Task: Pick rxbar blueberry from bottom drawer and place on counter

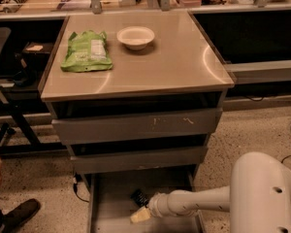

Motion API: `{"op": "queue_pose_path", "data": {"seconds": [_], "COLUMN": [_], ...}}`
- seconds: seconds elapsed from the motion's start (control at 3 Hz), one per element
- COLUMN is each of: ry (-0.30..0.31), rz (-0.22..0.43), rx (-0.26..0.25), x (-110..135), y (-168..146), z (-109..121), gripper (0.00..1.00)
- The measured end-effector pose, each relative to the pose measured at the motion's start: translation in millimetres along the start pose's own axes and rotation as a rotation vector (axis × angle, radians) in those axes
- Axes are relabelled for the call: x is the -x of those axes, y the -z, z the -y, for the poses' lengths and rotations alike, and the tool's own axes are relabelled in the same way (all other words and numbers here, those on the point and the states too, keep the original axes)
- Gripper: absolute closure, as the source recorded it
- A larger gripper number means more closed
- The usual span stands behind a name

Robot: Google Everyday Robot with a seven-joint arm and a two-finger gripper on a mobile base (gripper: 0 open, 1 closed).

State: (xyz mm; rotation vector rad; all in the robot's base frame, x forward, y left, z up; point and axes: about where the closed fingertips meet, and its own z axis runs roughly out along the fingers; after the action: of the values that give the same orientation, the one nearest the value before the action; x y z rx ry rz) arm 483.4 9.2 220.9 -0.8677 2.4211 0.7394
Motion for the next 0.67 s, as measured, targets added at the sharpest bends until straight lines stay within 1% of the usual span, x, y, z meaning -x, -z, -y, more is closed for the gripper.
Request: {"op": "queue_pose_path", "data": {"seconds": [0.33,0.67], "ry": [-0.012,-0.019], "rz": [0.030,0.042], "rx": [0.000,0.005], "x": [-0.1,-1.3], "y": [-15.2,-31.9], "z": [10.5,18.0], "gripper": [0.00,0.00]}}
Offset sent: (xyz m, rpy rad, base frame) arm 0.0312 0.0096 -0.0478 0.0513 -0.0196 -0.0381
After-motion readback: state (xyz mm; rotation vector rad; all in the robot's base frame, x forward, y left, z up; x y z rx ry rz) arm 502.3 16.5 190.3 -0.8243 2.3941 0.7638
